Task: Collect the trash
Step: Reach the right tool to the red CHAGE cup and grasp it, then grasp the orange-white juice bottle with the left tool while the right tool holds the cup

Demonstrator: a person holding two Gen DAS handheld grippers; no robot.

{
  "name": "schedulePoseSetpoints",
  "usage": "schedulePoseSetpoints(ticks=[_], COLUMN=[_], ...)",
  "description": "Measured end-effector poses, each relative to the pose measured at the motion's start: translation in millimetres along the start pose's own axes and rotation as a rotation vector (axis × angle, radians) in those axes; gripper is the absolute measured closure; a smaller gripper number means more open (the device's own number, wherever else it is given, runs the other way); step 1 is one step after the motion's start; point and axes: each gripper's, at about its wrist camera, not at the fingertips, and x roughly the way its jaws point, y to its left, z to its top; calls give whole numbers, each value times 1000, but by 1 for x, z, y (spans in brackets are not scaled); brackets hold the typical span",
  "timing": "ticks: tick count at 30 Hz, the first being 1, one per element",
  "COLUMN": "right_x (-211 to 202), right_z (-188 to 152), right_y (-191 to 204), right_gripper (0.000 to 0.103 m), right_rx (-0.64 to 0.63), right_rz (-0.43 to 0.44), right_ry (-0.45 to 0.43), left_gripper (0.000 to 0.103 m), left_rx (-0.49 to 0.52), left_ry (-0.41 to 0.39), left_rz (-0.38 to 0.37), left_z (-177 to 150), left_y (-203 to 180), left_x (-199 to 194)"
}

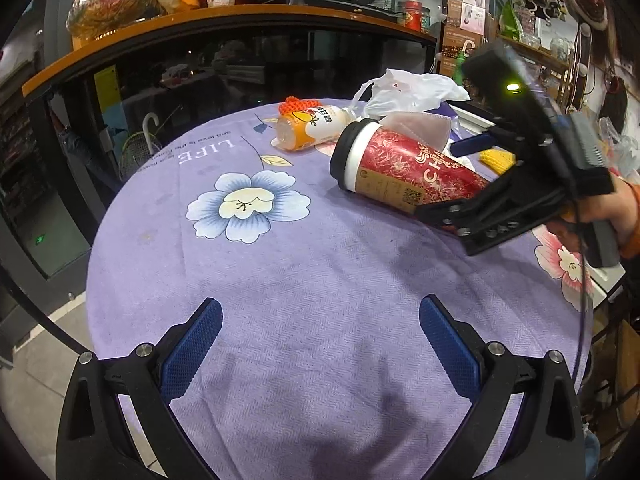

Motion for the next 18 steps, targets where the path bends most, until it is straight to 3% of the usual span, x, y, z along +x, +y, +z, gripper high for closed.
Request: schedulePoseSetpoints(ticks=[8,18], right_x=[33,14], right_z=[15,-1], right_y=[-3,-3], right_gripper=[25,28], right_rx=[8,86], right_rz=[-4,67], right_ry=[66,13], left_gripper=[5,5], left_rx=[-2,12], left_ry=[20,22], left_rz=[-21,-32], left_z=[0,3], left_y=[7,7], left_x=[15,22])
